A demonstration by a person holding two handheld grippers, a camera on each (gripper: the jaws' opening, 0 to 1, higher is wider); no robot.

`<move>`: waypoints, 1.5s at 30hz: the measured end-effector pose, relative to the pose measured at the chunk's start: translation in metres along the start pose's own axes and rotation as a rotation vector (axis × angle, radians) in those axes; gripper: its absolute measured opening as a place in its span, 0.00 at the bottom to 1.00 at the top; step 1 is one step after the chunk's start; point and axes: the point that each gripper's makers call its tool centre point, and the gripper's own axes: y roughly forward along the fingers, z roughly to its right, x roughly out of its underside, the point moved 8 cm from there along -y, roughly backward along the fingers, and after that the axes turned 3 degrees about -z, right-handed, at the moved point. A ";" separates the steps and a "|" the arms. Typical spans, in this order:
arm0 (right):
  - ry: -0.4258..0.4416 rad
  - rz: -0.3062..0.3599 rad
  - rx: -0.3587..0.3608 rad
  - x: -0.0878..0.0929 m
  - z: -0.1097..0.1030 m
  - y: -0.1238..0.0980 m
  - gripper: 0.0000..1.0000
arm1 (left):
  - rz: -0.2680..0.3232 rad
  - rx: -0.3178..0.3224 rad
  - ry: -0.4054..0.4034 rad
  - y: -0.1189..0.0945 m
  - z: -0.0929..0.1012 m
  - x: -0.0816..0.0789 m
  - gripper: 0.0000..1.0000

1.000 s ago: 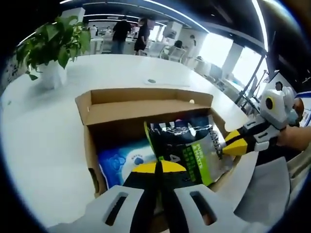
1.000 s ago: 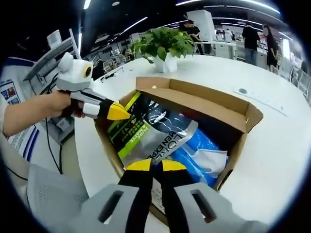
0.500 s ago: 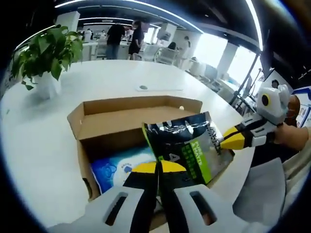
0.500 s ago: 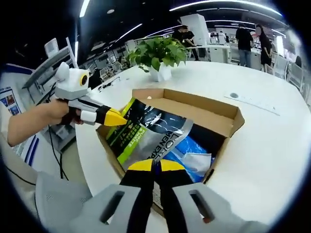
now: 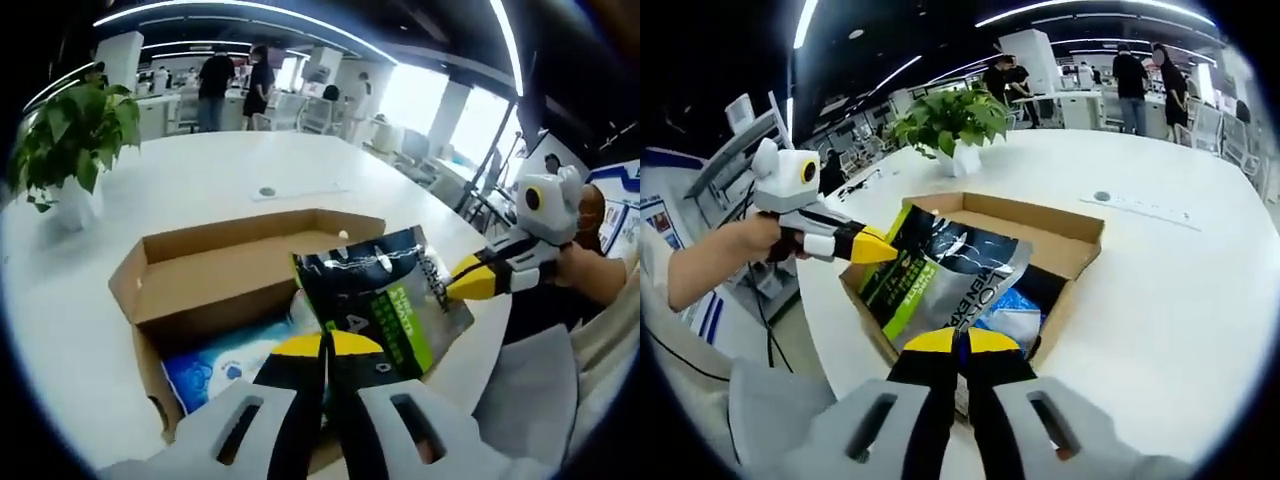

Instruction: Operate the shoe box by opening the lid, removing the specified soft item, and placing it in the target area until the item is outside and the box remains undamaged.

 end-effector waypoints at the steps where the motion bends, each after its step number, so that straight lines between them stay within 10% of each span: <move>1: 0.001 0.000 -0.002 0.000 0.001 -0.002 0.00 | 0.000 0.002 0.005 0.001 0.002 -0.002 0.00; 45: 0.160 -0.021 0.085 0.001 0.077 -0.069 0.00 | -0.019 0.101 0.124 0.060 0.070 -0.058 0.00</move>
